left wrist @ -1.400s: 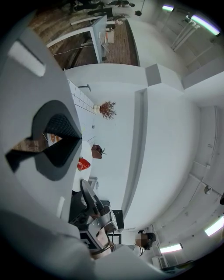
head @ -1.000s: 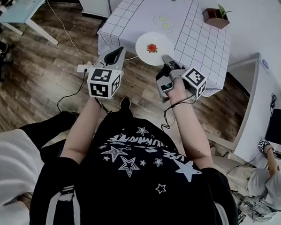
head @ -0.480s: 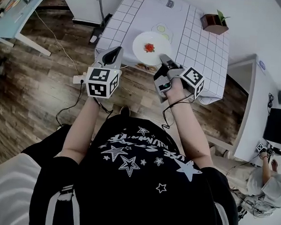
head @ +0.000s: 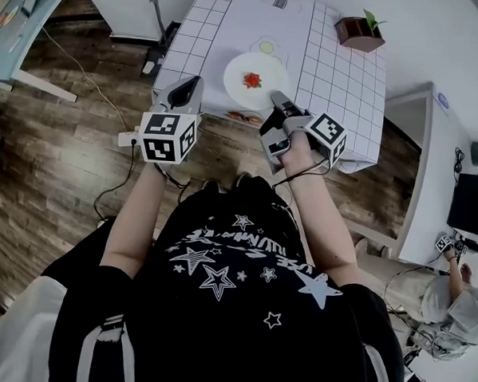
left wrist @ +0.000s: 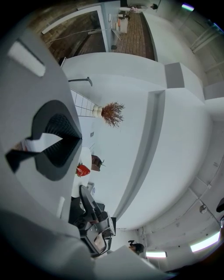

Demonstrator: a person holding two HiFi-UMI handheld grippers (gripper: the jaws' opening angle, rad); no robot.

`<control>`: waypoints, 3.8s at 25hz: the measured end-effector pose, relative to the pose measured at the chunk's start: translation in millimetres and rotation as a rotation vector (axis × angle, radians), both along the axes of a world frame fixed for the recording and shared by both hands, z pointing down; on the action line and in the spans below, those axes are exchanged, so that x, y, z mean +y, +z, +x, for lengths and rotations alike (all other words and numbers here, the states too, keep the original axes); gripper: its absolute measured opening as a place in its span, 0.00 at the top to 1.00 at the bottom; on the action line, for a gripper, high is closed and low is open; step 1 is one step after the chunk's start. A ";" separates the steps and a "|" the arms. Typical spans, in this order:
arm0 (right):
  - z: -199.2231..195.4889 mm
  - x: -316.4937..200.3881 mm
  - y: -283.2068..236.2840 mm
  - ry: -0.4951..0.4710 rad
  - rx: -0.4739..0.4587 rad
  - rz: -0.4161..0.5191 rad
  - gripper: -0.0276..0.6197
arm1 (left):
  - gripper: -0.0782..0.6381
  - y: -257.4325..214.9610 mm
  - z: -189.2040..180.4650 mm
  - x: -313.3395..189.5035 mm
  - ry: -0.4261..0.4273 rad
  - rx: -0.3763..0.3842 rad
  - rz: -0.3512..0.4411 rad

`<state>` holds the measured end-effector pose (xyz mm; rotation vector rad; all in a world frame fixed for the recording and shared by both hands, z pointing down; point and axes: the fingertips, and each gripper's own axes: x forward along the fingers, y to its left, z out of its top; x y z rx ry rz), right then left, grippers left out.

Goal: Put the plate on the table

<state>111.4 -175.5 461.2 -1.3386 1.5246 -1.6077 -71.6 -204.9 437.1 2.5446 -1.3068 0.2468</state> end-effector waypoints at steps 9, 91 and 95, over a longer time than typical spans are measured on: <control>6.7 -42.0 10.3 -0.086 -0.017 0.008 0.93 | 0.88 7.5 5.6 -17.2 -0.080 -0.021 -0.015; -85.9 -359.6 117.4 -0.271 0.126 -0.153 0.93 | 0.88 59.9 -69.6 -323.8 -0.129 0.026 -0.163; -84.9 -361.1 119.1 -0.269 0.146 -0.160 0.93 | 0.88 62.7 -68.5 -322.6 -0.124 0.036 -0.173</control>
